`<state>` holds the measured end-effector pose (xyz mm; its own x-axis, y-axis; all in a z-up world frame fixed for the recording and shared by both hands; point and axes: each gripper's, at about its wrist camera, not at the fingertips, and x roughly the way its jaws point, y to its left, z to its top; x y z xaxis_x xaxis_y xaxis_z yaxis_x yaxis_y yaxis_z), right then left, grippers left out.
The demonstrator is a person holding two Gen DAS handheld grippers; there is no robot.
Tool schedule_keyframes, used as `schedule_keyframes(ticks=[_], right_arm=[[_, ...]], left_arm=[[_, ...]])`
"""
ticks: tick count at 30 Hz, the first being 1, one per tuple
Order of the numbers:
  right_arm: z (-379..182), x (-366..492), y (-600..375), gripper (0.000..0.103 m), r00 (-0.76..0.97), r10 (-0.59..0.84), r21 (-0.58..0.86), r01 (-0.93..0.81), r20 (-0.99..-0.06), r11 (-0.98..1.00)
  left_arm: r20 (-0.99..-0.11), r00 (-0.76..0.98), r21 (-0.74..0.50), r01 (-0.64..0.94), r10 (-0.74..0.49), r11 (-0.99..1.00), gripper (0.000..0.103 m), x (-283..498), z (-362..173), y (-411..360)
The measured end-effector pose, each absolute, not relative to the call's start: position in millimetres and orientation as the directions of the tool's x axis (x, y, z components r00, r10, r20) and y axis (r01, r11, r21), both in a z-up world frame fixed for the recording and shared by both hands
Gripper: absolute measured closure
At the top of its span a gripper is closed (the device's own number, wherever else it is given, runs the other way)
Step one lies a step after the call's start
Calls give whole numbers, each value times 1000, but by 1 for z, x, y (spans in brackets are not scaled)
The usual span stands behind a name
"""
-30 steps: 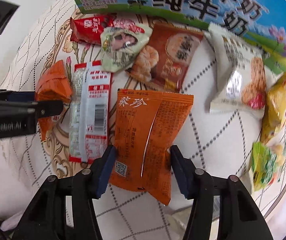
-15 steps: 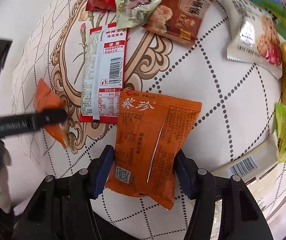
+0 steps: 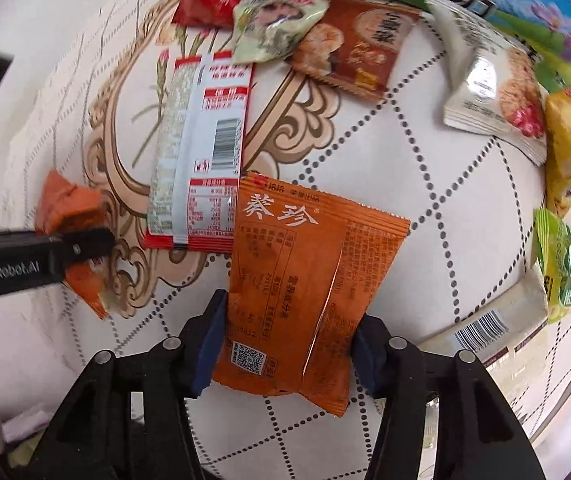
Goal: Organize snacks
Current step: 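Lift both orange packets and carry them over the box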
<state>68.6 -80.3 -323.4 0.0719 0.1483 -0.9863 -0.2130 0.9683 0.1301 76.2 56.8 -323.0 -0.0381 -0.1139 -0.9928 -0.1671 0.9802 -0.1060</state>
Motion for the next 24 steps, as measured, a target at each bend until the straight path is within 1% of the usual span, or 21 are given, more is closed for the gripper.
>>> schedule_keyframes(ticks=[4, 8, 10, 14, 17, 20, 24], right_arm=[[-302, 72, -98, 48, 75, 251, 236, -162, -965, 958], [-268, 80, -121, 48, 120, 325, 309, -140, -938, 941], [-248, 86, -132, 48, 151, 360, 342, -130, -921, 931], [-199, 112, -156, 48, 229, 402, 380, -132, -887, 915], [-166, 157, -174, 48, 292, 399, 373, -144, -869, 917], [-139, 200, -193, 48, 361, 343, 309, -151, -867, 939], [-115, 265, -228, 48, 414, 255, 214, -144, -874, 966]], left_arm=[[-986, -1, -162, -156, -164, 974, 51, 78, -294, 31], [-972, 69, -233, -140, -225, 962, 51, 93, -247, 16], [-958, 103, -280, -130, -268, 951, 51, 105, -222, 6], [-932, 155, -342, -65, -329, 938, 51, 163, -180, -14], [-929, 181, -331, -9, -324, 944, 51, 208, -153, -35], [-941, 209, -267, 29, -267, 963, 51, 252, -135, -59], [-964, 194, -179, 35, -182, 983, 51, 324, -148, -74]])
